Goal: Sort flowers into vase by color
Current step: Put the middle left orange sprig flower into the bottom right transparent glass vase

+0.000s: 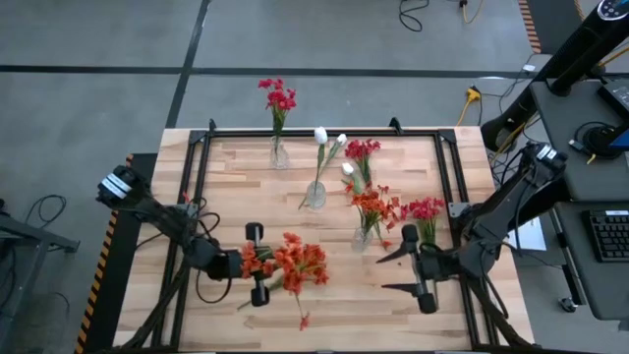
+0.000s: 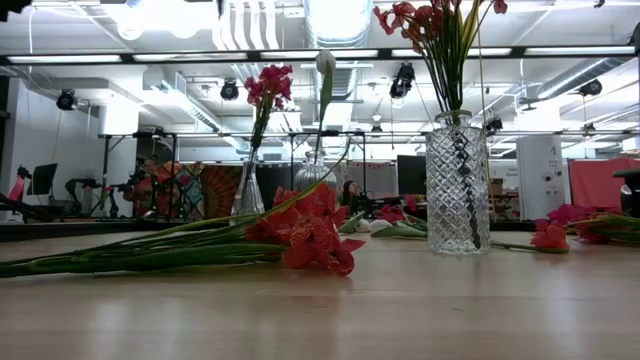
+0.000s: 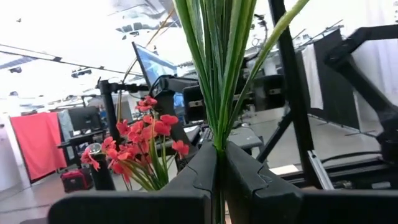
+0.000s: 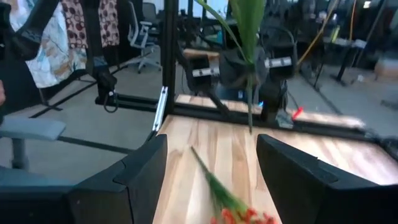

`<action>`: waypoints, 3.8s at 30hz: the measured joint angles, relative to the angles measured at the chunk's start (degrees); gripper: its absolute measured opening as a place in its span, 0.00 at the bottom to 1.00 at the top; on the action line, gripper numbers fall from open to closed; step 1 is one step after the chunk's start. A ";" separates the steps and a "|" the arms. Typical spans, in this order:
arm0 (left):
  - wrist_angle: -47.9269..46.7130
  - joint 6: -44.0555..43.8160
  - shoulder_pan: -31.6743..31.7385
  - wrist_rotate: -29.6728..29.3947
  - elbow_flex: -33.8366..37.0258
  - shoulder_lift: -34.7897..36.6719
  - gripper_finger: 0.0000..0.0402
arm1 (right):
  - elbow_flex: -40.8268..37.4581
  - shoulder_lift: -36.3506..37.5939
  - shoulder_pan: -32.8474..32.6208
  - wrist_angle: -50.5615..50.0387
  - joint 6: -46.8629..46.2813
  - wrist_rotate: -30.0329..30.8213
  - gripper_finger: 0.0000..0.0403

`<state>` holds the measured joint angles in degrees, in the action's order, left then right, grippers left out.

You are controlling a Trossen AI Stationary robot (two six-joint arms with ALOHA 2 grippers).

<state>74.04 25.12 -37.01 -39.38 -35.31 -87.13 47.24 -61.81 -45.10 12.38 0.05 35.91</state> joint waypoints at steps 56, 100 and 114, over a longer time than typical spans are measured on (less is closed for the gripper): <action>0.59 -0.10 9.48 10.33 -9.24 -9.05 0.00 | 23.30 -23.95 14.47 6.30 12.00 2.40 0.70; -7.80 -0.89 10.79 9.60 -13.75 -9.21 0.06 | 23.30 -23.91 15.89 3.99 11.48 0.05 0.15; -9.76 -5.45 10.81 4.70 -13.72 -9.21 0.31 | 23.28 -22.09 15.74 0.09 8.91 0.05 0.09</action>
<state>64.27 19.67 -26.20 -34.67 -49.04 -96.33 70.52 -83.89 -29.36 12.47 8.95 35.95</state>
